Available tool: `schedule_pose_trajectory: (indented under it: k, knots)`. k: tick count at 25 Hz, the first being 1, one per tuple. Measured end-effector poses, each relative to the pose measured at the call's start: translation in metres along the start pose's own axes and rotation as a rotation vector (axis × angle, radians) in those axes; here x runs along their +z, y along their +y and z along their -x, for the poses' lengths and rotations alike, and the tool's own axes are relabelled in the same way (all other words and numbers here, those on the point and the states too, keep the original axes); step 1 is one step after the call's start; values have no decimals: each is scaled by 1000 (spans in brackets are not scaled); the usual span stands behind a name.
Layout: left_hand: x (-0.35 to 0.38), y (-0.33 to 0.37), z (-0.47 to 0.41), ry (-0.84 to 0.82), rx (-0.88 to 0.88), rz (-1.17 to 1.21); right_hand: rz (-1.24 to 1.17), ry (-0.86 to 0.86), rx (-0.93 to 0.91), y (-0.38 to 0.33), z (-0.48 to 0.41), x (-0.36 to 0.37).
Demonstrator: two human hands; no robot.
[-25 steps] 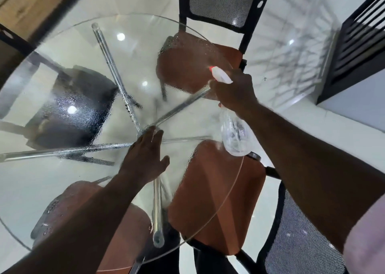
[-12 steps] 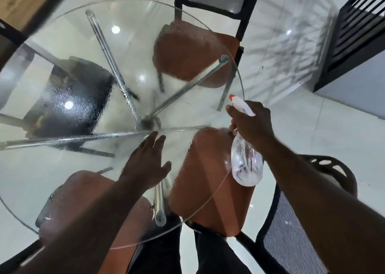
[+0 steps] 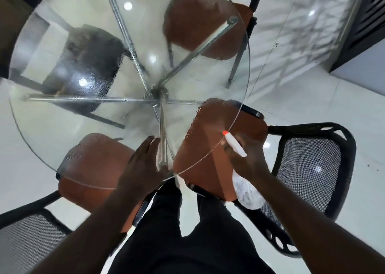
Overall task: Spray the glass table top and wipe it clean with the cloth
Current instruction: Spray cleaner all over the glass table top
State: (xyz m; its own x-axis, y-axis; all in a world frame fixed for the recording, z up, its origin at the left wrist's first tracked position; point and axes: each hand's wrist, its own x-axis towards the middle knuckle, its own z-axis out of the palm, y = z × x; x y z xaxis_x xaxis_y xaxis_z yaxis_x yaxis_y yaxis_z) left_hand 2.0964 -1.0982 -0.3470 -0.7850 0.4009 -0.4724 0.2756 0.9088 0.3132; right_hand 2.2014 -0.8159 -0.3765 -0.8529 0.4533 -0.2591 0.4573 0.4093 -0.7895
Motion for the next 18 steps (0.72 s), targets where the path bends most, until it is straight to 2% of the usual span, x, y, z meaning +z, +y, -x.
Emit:
schedule_pose_trajectory:
  k: [6,10,14,18]
  knots:
    - [4,-40,45,51,-84,55,132,-132,-98,-18,43,32]
    - [6,-82,83,121,-143,177,160,-134,-107,-56,64,64]
    - [10,-137,134,164,-111,279,252,-108,-110,-97,102,109]
    - [14,-204,187,173,-130,250,213,-31,-50,-146,143,165]
